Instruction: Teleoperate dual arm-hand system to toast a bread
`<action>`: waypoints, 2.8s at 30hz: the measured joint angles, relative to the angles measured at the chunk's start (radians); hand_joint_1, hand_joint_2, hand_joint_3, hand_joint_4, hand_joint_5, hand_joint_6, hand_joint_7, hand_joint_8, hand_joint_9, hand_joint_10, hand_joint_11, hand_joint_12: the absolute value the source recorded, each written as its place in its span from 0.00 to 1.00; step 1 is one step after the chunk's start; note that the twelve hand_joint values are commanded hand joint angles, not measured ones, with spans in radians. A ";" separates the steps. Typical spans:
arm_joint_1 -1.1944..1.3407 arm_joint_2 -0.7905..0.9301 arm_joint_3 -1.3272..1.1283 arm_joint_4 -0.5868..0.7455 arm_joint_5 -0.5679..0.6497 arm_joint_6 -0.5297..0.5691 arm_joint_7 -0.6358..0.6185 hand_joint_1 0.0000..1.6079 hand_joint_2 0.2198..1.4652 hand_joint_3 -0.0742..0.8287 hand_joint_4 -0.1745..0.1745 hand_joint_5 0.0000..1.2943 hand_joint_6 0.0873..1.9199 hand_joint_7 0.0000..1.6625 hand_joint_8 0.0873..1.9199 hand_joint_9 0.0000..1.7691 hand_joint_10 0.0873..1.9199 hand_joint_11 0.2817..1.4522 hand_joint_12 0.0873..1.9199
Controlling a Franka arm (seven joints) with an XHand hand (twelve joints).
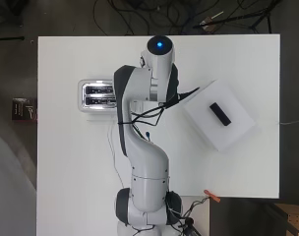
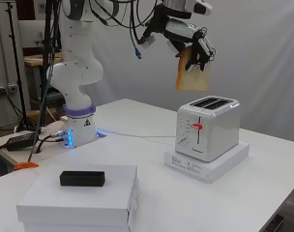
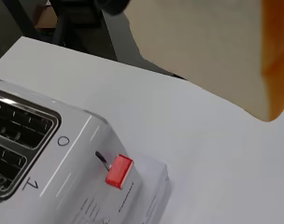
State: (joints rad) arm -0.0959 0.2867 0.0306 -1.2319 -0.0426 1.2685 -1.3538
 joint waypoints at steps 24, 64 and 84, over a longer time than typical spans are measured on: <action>0.165 -0.043 0.301 -0.294 -0.071 0.214 -0.001 0.58 0.80 0.08 0.99 0.61 0.64 0.74 0.24 0.65 0.57 0.26 0.62; 0.288 0.179 0.211 0.097 -0.145 -0.086 0.095 0.52 0.86 0.08 1.00 0.50 0.76 0.63 0.46 0.66 0.71 0.46 0.88; 0.288 -0.022 0.162 -0.261 -0.108 0.179 0.084 0.57 0.80 0.08 1.00 0.61 0.65 0.71 0.41 0.66 0.68 0.30 0.70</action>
State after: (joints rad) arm 0.1926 0.2643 0.1926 -1.4933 -0.1504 1.4474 -1.2701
